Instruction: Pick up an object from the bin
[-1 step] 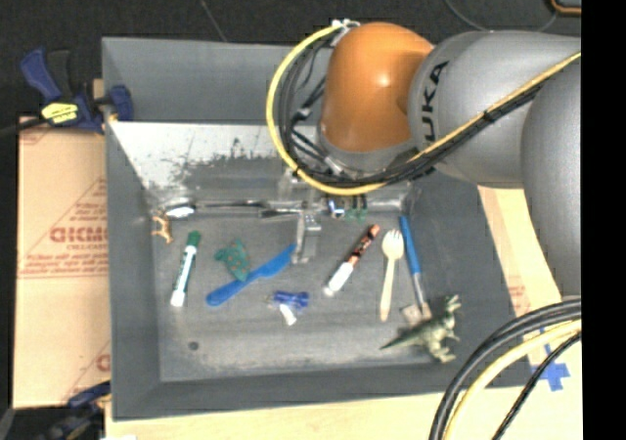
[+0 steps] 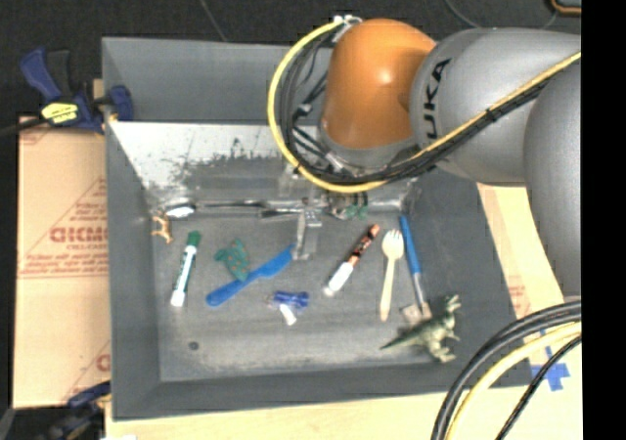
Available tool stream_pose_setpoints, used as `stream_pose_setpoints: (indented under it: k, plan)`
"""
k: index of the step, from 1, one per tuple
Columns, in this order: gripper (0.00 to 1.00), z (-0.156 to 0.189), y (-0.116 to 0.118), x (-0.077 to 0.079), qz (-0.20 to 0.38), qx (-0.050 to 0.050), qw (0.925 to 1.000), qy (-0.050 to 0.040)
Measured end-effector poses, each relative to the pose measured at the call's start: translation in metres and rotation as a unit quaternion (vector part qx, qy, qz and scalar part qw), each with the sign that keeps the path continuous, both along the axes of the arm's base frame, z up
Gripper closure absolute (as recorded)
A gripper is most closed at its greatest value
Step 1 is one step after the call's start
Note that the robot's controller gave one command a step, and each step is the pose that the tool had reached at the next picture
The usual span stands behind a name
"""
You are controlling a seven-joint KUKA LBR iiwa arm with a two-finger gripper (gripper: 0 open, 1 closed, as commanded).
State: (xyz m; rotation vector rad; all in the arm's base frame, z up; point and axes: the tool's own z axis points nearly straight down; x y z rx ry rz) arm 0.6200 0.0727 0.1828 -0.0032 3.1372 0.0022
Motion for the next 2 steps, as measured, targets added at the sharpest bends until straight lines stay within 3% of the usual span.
stream_pose_setpoints:
  k: [1,2]
  plan:
    - [0.00,-0.113,0.014,0.005,0.322,-0.001,0.9468,0.0001]
    - [0.00,-0.022,0.015,0.012,0.272,-0.001,0.9624,-0.0034]
